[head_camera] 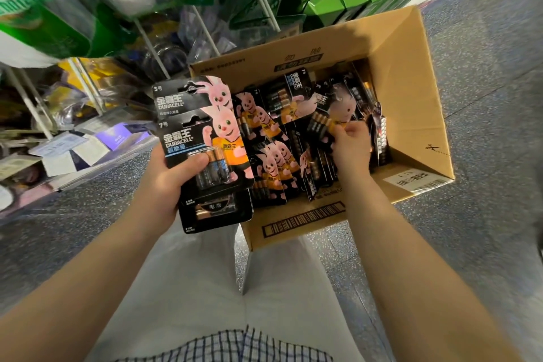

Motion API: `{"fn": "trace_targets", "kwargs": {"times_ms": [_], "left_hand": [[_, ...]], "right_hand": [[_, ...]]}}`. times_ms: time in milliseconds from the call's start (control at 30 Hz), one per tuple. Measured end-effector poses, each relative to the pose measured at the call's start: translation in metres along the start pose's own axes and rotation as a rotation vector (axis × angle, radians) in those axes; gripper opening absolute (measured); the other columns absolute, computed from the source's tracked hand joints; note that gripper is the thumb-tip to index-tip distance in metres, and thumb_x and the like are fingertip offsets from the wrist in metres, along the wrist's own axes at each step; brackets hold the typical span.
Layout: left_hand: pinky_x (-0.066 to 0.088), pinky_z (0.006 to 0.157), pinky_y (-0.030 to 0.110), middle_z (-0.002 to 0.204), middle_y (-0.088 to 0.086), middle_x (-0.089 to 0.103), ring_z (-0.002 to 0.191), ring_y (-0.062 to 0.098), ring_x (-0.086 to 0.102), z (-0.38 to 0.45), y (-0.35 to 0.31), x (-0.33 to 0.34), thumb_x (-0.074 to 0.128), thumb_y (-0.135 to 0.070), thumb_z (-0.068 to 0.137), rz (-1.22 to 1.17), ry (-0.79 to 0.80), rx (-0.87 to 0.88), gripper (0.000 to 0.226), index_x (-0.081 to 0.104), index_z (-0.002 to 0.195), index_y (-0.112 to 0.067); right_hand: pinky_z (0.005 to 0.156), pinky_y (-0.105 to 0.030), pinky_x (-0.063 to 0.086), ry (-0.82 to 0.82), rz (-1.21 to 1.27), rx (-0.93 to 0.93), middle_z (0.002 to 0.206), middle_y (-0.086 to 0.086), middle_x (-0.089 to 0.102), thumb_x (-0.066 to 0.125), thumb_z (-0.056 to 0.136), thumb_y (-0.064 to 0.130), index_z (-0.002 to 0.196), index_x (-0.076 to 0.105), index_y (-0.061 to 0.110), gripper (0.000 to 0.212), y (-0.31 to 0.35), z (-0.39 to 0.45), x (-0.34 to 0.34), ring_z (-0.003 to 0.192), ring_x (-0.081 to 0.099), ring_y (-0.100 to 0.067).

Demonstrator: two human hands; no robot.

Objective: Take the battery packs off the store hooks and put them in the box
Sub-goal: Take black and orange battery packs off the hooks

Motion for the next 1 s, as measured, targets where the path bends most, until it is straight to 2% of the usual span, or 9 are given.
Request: {"fn": "trace_targets", "kwargs": {"times_ms": [100, 200, 400, 500, 567, 700, 767, 833, 1000], "left_hand": [[0.059, 0.085, 0.046, 0.115, 0.014, 0.071, 0.102, 0.036, 0.070, 0.000, -0.001, -0.003, 0.087, -0.038, 0.064, 0.017, 0.021, 0.005, 0.069, 0.060, 0.123, -0.016], [0.057, 0.087, 0.048, 0.123, 0.019, 0.067, 0.108, 0.038, 0.067, 0.002, -0.001, -0.006, 0.092, -0.048, 0.051, 0.024, 0.035, 0.006, 0.104, 0.048, 0.135, -0.005], [0.059, 0.078, 0.035, 0.116, 0.011, 0.070, 0.104, 0.029, 0.070, 0.000, 0.003, -0.004, 0.075, -0.033, 0.060, -0.002, -0.017, 0.030, 0.079, 0.049, 0.130, -0.010], [0.058, 0.076, 0.031, 0.109, 0.003, 0.072, 0.101, 0.024, 0.070, -0.001, 0.004, -0.002, 0.073, -0.037, 0.059, -0.024, -0.062, 0.036, 0.070, 0.053, 0.124, -0.017], [0.058, 0.081, 0.033, 0.115, 0.004, 0.070, 0.108, 0.025, 0.068, -0.002, 0.005, -0.003, 0.082, -0.045, 0.057, -0.031, -0.075, 0.037, 0.082, 0.051, 0.128, -0.017], [0.057, 0.084, 0.033, 0.112, -0.003, 0.072, 0.109, 0.020, 0.068, -0.004, 0.005, -0.002, 0.088, -0.067, 0.041, -0.022, -0.092, 0.017, 0.098, 0.052, 0.124, -0.027], [0.057, 0.083, 0.032, 0.113, -0.002, 0.072, 0.108, 0.020, 0.068, -0.003, 0.003, -0.001, 0.089, -0.065, 0.038, -0.026, -0.081, 0.015, 0.106, 0.050, 0.128, -0.025], [0.057, 0.079, 0.028, 0.112, 0.000, 0.072, 0.105, 0.020, 0.069, -0.003, 0.001, -0.002, 0.091, -0.061, 0.040, -0.028, -0.065, 0.022, 0.115, 0.046, 0.136, -0.016], [0.057, 0.079, 0.031, 0.119, 0.014, 0.068, 0.108, 0.030, 0.068, -0.002, 0.003, -0.004, 0.092, -0.052, 0.045, 0.021, -0.012, 0.032, 0.116, 0.043, 0.140, -0.007]], "right_hand": [[0.078, -0.030, 0.053, -0.009, 0.073, -0.049, 0.095, 0.007, 0.057, 0.053, 0.095, 0.019, 0.103, 0.053, 0.015, 0.008, 0.014, -0.021, -0.021, 0.090, 0.060, -0.011], [0.068, -0.025, 0.052, 0.027, 0.218, -0.114, 0.085, 0.010, 0.064, 0.054, 0.096, 0.019, 0.091, 0.054, 0.024, 0.006, 0.030, -0.051, -0.037, 0.082, 0.064, -0.005], [0.062, -0.030, 0.059, 0.439, 0.352, -0.157, 0.077, 0.008, 0.071, 0.055, 0.093, 0.007, 0.085, 0.056, 0.018, 0.013, 0.062, -0.102, -0.023, 0.077, 0.070, -0.015], [0.054, -0.016, 0.050, 0.557, 0.194, -0.214, 0.068, 0.015, 0.067, 0.057, 0.092, 0.012, 0.084, 0.055, 0.018, 0.011, 0.071, -0.116, 0.001, 0.066, 0.066, -0.001], [0.049, -0.014, 0.045, 0.551, 0.080, -0.279, 0.058, 0.011, 0.059, 0.058, 0.092, 0.014, 0.083, 0.052, 0.019, 0.012, 0.072, -0.120, 0.017, 0.054, 0.057, 0.001], [0.053, -0.031, 0.052, 0.449, -0.035, -0.345, 0.053, 0.011, 0.046, 0.056, 0.093, 0.018, 0.078, 0.049, 0.024, 0.018, 0.071, -0.125, 0.040, 0.050, 0.046, -0.002], [0.055, -0.029, 0.052, 0.435, -0.056, -0.387, 0.055, 0.009, 0.046, 0.056, 0.093, 0.018, 0.076, 0.046, 0.025, 0.021, 0.073, -0.129, 0.045, 0.051, 0.047, -0.003], [0.050, -0.015, 0.042, 0.436, -0.114, -0.465, 0.056, 0.010, 0.044, 0.056, 0.093, 0.017, 0.076, 0.043, 0.024, 0.022, 0.074, -0.133, 0.048, 0.052, 0.048, 0.001], [0.057, -0.022, 0.043, 0.552, -0.210, -0.497, 0.053, 0.010, 0.043, 0.057, 0.094, 0.022, 0.075, 0.046, 0.024, 0.022, 0.077, -0.120, 0.047, 0.050, 0.044, -0.001]]}}
Point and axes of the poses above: each hand's wrist, its own z-axis towards the middle knuckle, its own x-axis out of the palm, y = z × x, the point moved 1 cm from there along z, towards the middle knuckle
